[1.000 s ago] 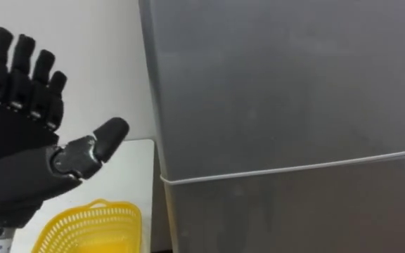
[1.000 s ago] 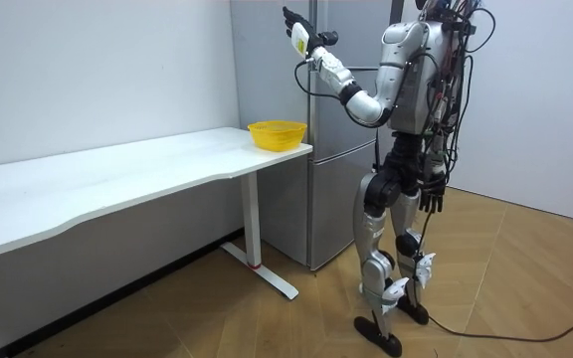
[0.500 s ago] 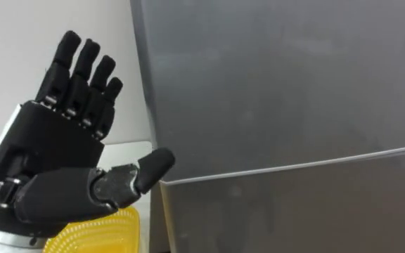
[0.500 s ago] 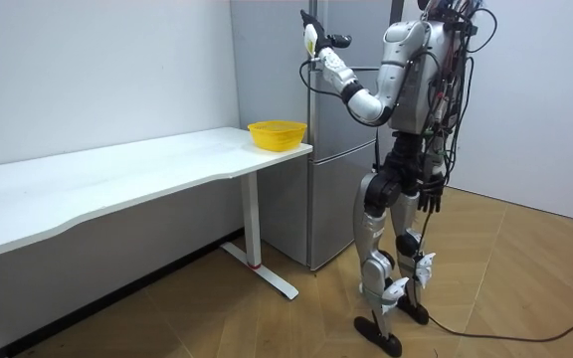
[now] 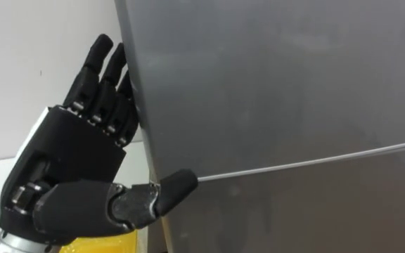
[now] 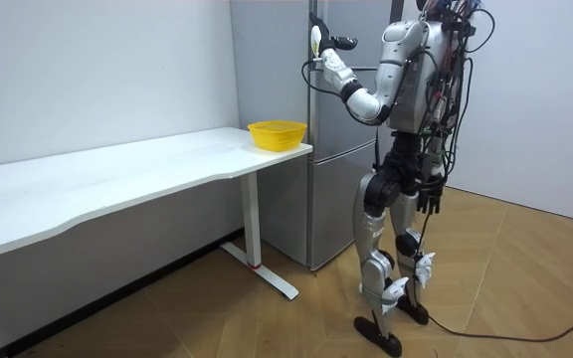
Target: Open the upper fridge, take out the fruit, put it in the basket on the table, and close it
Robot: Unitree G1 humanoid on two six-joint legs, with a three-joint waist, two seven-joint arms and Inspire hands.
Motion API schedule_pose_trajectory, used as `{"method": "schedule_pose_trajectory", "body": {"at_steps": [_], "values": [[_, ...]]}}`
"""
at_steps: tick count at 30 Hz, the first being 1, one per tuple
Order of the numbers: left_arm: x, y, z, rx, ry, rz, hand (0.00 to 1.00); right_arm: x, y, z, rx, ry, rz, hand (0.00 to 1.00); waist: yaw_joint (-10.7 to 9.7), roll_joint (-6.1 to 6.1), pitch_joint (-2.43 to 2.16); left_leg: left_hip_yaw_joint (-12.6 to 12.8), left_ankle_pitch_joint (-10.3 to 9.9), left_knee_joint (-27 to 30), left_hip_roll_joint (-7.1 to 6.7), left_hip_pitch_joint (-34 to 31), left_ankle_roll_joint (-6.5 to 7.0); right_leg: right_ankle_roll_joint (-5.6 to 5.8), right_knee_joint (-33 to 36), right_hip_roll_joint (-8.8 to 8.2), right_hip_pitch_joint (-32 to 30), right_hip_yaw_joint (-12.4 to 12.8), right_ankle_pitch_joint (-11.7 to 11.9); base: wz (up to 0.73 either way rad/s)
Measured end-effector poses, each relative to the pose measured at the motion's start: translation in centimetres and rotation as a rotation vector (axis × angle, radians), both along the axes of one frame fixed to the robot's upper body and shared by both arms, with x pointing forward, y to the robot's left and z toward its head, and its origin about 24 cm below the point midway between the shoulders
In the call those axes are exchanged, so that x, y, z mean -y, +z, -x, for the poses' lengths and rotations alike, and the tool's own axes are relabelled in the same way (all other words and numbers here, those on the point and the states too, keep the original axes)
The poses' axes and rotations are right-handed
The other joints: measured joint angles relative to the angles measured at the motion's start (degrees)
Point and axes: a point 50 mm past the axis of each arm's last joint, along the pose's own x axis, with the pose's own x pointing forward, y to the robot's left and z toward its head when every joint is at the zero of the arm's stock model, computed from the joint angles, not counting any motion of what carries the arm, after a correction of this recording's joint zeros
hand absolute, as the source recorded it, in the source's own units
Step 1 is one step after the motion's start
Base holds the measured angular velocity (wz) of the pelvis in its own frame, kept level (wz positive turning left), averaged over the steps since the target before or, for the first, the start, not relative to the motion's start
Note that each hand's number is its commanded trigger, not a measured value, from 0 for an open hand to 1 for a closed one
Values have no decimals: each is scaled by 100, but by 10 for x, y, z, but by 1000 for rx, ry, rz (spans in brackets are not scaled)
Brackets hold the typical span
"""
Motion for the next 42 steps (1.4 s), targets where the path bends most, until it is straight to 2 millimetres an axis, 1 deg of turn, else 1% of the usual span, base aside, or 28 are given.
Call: {"method": "schedule_pose_trajectory", "body": {"at_steps": [2, 7, 11, 12, 15, 19, 24, 27, 38, 42], "values": [[0, 0, 0, 0, -3, -2, 0, 0, 0, 0, 0, 1, -1, 0, -5, -1, -1, 11, 0, 0, 1, 3, 0, 0, -1, -1, -2, 6, 0, 0], [3, -1, 0, 0, -17, -4, 0, -1, 0, -1, 2, 8, -15, 0, -8, -61, 12, 27, 1, 1, 0, 3, 0, 0, 0, -5, 0, 16, 0, 0], [4, -1, 0, -2, -26, -4, 0, -1, 0, -1, -5, 16, -32, 0, -11, -108, -3, 37, 1, 5, 0, 2, 1, 0, 0, -8, 7, 17, 0, 0], [5, -1, 0, -2, -31, -5, 0, -1, 0, -1, -7, 16, -36, 0, -23, -130, 0, 37, 1, 9, -1, 3, 1, 0, 0, -8, 12, 46, 0, 0], [8, -2, 0, -4, -46, -4, 0, -2, 0, -1, -10, 24, -40, 0, -21, -167, -14, 36, 2, 16, -2, 6, 2, 0, -1, -9, 23, 69, 0, 0], [9, -2, 0, -4, -66, 7, 0, -3, -1, -3, -12, 52, -41, 0, -32, -222, -5, 33, 2, 19, -2, 5, 2, 0, 0, -8, 25, 89, 0, 0], [10, -1, 0, -1, -75, 13, 0, -3, -1, -2, -10, 68, -39, 0, -59, -210, -5, 33, 1, 10, -1, -16, 3, 0, -1, -3, 3, 112, 0, 0], [10, 0, 1, 1, -93, 41, 0, -2, 0, -3, -7, 73, -32, 0, -30, -191, -11, 65, 1, -2, 1, -24, 3, -1, 0, 7, -33, 234, 1, -4], [12, 2, 2, 32, -98, 58, 0, -6, -1, -1, -14, 121, -46, 0, -55, -190, -8, 91, 2, 51, 5, -88, 4, -2, 3, -14, -109, 287, 2, 0], [12, 2, 2, 30, -117, 86, 0, -6, -1, -1, -16, 121, -48, 0, -51, -217, -9, 213, 2, 57, 15, -86, 4, -2, 2, -18, -124, 380, 2, -8]]}}
